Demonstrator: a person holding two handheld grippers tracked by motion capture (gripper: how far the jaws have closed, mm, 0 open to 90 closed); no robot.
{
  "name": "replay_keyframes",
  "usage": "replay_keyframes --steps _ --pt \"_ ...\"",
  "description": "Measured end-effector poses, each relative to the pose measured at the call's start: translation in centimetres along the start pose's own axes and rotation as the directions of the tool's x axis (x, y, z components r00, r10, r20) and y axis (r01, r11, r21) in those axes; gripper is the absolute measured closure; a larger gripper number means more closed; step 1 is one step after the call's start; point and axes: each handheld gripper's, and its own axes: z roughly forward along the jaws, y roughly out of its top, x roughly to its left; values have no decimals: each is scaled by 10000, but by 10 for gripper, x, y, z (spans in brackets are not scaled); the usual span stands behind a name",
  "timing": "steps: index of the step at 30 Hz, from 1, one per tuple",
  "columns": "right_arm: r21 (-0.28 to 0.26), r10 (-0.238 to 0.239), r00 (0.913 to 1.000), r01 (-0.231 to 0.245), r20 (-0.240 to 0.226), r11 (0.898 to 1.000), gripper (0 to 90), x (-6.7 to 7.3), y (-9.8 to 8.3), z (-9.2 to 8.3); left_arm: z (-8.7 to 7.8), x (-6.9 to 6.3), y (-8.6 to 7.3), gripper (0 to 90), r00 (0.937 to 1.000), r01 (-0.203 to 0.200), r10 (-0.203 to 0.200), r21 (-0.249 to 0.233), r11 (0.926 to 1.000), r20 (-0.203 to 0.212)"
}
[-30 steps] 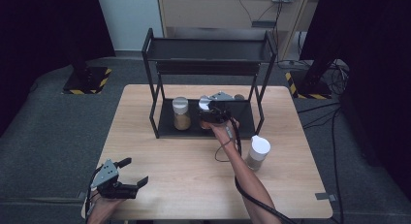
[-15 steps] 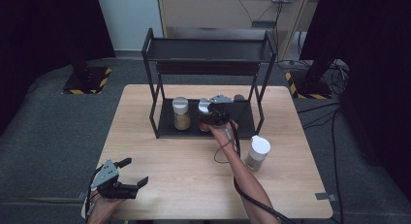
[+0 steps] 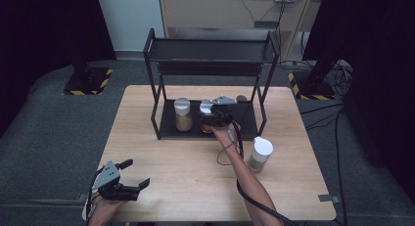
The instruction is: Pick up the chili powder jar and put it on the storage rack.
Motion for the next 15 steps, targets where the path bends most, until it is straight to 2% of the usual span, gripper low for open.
replay_keyframes --steps 2,4,10,15 --pt "-77 264 9996 -265 -112 9996 150 -3 2 -3 0 0 0 13 10000 2 -2 -1 10000 5" --pt "-124 240 9997 -240 5 9996 115 -3 6 -7 0 0 0 13 10000 -4 4 7 10000 6" --pt "-279 119 9998 -124 -178 9995 96 -6 25 -24 0 -1 0 13 10000 -37 37 13 10000 3" --pt "-557 -202 9992 182 -356 9983 95 -4 39 -43 0 -1 1 13 10000 -60 60 13 10000 27"
